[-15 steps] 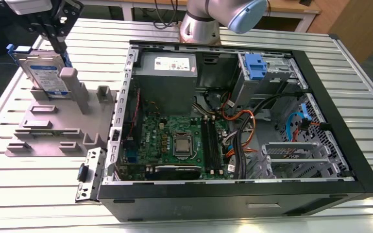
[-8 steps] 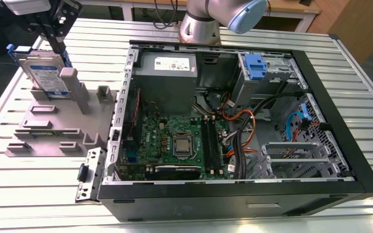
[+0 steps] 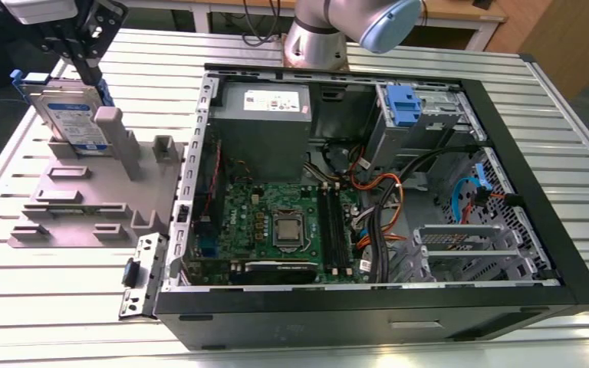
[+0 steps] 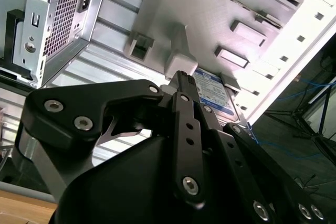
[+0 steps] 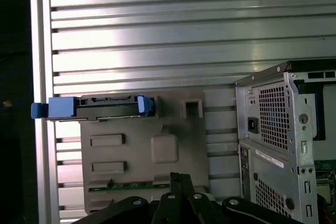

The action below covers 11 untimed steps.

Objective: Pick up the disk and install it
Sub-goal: 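Reach for the disk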

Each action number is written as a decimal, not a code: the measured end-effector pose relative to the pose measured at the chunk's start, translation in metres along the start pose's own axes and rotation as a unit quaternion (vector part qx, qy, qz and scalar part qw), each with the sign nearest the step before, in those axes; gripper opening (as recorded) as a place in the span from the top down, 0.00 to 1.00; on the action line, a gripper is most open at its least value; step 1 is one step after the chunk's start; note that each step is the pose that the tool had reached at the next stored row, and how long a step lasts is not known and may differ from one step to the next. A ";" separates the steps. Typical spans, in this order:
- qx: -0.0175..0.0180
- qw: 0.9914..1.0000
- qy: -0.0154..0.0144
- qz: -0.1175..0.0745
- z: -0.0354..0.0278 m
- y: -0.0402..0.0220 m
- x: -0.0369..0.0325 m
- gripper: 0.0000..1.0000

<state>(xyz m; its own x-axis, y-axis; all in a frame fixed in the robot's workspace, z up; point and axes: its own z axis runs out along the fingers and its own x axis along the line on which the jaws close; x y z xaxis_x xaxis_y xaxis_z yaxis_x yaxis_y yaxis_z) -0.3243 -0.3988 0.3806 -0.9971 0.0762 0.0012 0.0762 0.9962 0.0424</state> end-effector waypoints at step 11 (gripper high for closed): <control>0.000 1.000 0.001 0.000 0.0005 -0.0002 0.0019 0.89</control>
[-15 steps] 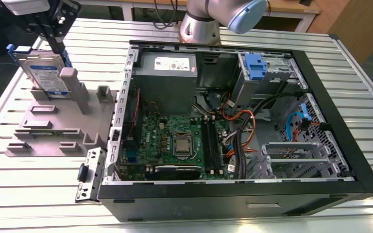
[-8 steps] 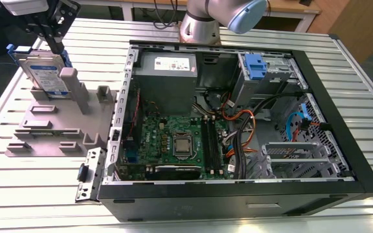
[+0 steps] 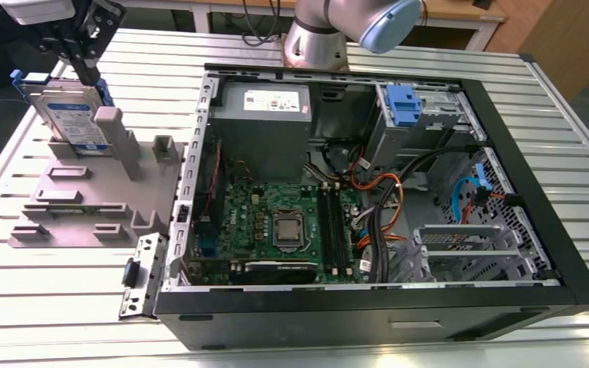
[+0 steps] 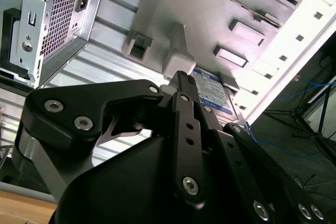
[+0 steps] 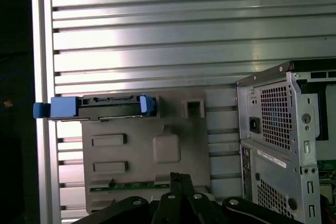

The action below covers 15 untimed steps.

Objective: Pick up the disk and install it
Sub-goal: 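Reach for the disk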

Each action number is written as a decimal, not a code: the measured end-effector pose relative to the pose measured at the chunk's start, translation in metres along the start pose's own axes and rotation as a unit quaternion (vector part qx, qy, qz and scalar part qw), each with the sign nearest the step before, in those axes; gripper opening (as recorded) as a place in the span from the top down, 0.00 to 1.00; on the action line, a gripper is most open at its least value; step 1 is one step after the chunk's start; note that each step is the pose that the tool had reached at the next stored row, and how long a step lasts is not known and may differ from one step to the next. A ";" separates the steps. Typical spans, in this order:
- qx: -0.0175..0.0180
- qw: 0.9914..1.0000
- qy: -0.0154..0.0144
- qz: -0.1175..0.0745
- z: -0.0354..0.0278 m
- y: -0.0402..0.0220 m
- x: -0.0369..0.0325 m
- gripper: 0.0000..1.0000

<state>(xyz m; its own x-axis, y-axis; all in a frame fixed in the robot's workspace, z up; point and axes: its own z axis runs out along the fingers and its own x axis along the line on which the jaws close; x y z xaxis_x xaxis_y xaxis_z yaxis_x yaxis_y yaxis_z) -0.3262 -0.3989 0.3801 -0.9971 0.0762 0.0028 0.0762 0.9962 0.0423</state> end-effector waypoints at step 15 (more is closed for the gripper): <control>0.000 1.000 0.002 0.000 0.0011 -0.0003 0.0037 0.89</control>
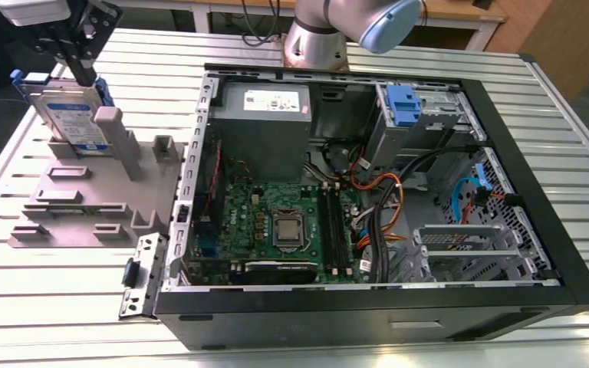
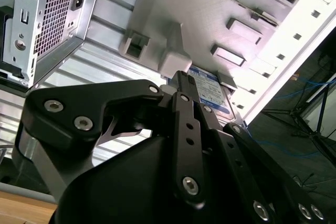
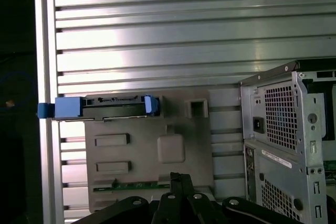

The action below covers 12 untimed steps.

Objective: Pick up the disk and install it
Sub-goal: 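Reach for the disk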

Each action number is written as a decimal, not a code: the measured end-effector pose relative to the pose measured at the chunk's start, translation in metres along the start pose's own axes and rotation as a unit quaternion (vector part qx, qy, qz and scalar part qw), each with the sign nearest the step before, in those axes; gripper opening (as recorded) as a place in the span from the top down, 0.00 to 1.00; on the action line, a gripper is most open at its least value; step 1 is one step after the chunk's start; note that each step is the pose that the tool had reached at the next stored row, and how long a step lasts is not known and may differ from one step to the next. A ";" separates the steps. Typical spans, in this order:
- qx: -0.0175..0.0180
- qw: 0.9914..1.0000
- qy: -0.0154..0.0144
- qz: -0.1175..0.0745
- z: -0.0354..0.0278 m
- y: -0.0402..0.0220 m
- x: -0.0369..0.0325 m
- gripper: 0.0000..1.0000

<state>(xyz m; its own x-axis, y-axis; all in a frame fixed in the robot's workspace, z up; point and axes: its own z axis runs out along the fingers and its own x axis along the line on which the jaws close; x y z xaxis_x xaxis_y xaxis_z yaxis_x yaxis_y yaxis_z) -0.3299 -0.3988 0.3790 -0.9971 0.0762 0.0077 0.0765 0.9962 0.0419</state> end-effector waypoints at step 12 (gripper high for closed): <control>0.000 1.000 0.001 0.000 0.0009 -0.0003 0.0027 0.89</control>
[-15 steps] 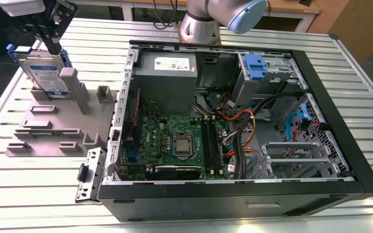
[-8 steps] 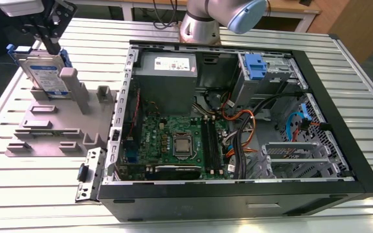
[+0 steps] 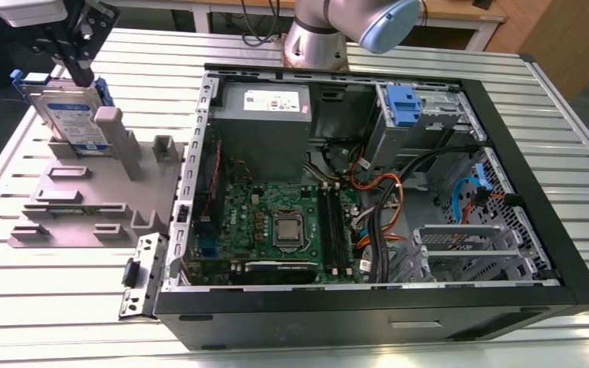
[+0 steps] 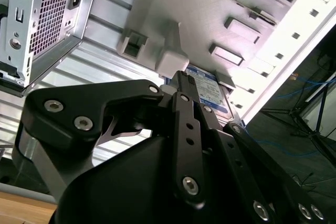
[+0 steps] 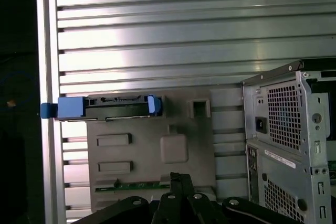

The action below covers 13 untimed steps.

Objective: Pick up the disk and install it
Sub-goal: 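Reach for the disk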

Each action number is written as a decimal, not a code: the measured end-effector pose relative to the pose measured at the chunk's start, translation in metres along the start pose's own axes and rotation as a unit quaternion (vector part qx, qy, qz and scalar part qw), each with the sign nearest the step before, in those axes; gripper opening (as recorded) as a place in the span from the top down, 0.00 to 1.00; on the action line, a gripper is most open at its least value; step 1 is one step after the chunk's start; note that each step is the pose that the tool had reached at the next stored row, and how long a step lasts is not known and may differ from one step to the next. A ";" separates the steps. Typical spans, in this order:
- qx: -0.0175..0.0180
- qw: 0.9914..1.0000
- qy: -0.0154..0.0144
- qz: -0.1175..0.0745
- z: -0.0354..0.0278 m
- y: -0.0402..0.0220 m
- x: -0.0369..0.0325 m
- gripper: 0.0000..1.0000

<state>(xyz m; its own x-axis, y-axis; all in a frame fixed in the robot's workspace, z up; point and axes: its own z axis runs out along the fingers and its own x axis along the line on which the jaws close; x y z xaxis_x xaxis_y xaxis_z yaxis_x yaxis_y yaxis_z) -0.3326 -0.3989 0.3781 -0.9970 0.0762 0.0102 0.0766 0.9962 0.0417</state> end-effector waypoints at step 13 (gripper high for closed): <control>0.000 1.000 0.002 0.000 0.0014 -0.0003 0.0035 0.89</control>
<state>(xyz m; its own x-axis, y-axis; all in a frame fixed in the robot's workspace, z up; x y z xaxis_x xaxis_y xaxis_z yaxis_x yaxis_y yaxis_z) -0.3361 -0.3988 0.3768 -0.9970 0.0762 0.0142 0.0767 0.9962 0.0414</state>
